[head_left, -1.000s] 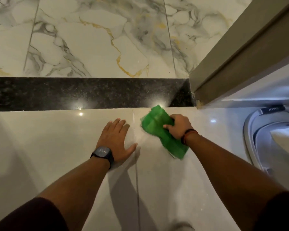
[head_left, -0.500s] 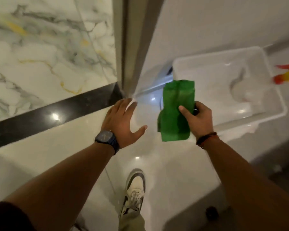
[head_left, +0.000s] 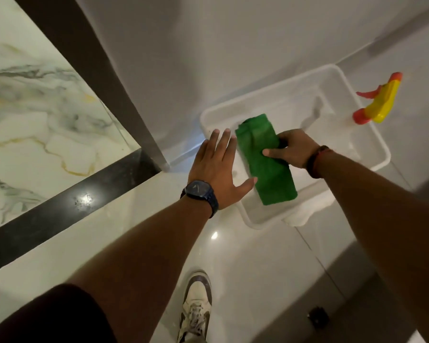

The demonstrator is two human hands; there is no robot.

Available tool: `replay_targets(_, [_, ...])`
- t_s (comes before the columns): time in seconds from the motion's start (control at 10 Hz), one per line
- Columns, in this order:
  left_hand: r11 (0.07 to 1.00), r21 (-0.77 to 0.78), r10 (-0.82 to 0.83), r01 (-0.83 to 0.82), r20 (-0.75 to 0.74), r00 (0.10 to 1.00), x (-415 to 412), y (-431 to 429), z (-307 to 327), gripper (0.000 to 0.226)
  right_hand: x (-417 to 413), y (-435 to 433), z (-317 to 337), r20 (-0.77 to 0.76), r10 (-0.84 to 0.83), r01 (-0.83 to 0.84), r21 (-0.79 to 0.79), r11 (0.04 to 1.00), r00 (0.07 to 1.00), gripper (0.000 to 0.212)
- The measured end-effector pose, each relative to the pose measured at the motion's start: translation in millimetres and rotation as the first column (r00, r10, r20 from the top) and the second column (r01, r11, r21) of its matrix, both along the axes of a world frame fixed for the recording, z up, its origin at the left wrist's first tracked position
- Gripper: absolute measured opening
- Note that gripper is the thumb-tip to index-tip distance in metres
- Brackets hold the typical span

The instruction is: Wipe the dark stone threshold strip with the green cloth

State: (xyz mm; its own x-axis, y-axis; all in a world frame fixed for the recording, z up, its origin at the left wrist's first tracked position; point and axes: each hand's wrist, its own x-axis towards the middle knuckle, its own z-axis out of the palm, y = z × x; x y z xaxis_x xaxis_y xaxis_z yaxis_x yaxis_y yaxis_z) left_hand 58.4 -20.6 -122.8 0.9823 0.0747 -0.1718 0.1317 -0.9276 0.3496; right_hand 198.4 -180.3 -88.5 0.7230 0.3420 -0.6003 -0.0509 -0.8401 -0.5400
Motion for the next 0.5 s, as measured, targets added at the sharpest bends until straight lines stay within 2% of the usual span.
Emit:
replay_targets(0.1, [0.997,0.056,-0.054,0.057,-0.06,0.997,1.4,0.3,-20.6,0.099,-15.9,6.9,-36.8,0.299,0.119,-0.065,-0.184,0.981,0.947,0.072])
replay_targets(0.2, [0.991,0.09,-0.088,0.095,-0.078,0.993,-6.5,3.7,-34.2,0.098,-43.9,9.0,-64.6,0.469,0.411,-0.289,-0.312,0.905,0.782,0.073])
replay_targets(0.3, [0.996,0.038,-0.075,0.075,-0.021,0.997,-14.5,8.6,-28.9,0.099,-58.0,1.3,-78.3,0.374,0.592,-0.412,-0.46,0.787,0.714,0.073])
replay_targets(0.4, [1.0,-0.015,-0.001,0.002,0.01,1.0,-30.9,31.0,-18.6,0.1,-65.3,7.5,-63.1,0.468,0.523,-0.353,-0.405,0.843,0.713,0.069])
replay_targets(0.5, [0.993,-0.012,0.116,-0.115,0.001,0.993,-62.8,62.9,-0.3,0.098,-80.1,34.5,-35.0,0.568,0.546,-0.466,-0.296,0.834,0.615,0.063])
